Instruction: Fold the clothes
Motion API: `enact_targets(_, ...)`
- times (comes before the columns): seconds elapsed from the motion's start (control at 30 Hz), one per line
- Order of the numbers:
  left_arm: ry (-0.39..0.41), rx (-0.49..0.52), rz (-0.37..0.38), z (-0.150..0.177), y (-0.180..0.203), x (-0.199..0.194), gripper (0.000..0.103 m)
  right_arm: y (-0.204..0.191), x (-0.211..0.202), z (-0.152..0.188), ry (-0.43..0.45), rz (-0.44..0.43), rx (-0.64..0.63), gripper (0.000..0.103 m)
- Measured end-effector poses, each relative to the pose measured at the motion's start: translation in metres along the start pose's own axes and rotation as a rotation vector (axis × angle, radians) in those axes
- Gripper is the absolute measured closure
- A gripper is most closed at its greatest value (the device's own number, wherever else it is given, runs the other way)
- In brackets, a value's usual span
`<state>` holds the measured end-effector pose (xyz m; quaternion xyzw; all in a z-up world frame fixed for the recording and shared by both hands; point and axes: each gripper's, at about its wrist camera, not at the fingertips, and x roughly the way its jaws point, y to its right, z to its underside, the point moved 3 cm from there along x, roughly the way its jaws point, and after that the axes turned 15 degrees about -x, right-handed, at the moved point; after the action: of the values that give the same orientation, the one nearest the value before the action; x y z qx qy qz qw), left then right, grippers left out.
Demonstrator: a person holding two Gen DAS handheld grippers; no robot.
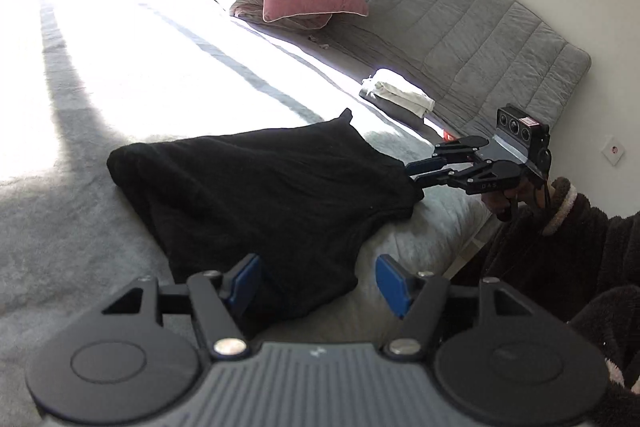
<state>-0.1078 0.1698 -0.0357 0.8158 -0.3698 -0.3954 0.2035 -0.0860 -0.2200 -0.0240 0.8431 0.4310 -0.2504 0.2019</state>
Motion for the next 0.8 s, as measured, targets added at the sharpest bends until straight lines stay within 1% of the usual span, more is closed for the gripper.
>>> enact_targets(0.03,0.036,-0.026,-0.020,-0.005,-0.004,-0.002,0.022,0.006,-0.001,-0.001,0.018,0.025,0.037,0.061)
enact_targets(0.07,0.061,-0.045,-0.057,-0.009,-0.008,-0.002,0.019,0.012,-0.002,-0.001,0.035,0.050,0.072,0.060)
enact_targets(0.13,0.109,-0.081,-0.130,-0.017,-0.016,-0.002,0.019,0.021,0.001,-0.002,0.039,0.088,0.111,0.060)
enact_targets(0.2,0.131,-0.101,-0.197,-0.023,-0.022,0.001,0.019,0.028,0.003,-0.003,0.036,0.124,0.134,0.060)
enact_targets(0.3,0.159,-0.134,-0.261,-0.032,-0.028,0.008,0.020,0.035,0.009,-0.004,0.022,0.168,0.158,0.060)
enact_targets(0.37,0.177,-0.162,-0.278,-0.038,-0.031,0.012,0.022,0.041,0.013,-0.004,0.016,0.187,0.179,0.060)
enact_targets(0.43,0.187,-0.195,-0.276,-0.044,-0.035,0.016,0.029,0.046,0.018,-0.005,0.020,0.195,0.204,0.060)
enact_targets(0.5,0.187,-0.236,-0.272,-0.048,-0.039,0.022,0.038,0.053,0.022,-0.006,0.015,0.208,0.229,0.060)
enact_targets(0.6,0.191,-0.271,-0.294,-0.054,-0.043,0.031,0.040,0.060,0.028,-0.008,0.018,0.223,0.242,0.061)
enact_targets(0.7,0.200,-0.300,-0.306,-0.058,-0.046,0.037,0.041,0.067,0.030,-0.013,0.033,0.260,0.242,0.060)
enact_targets(0.8,0.206,-0.321,-0.315,-0.060,-0.048,0.043,0.046,0.077,0.035,-0.019,0.045,0.306,0.201,0.060)
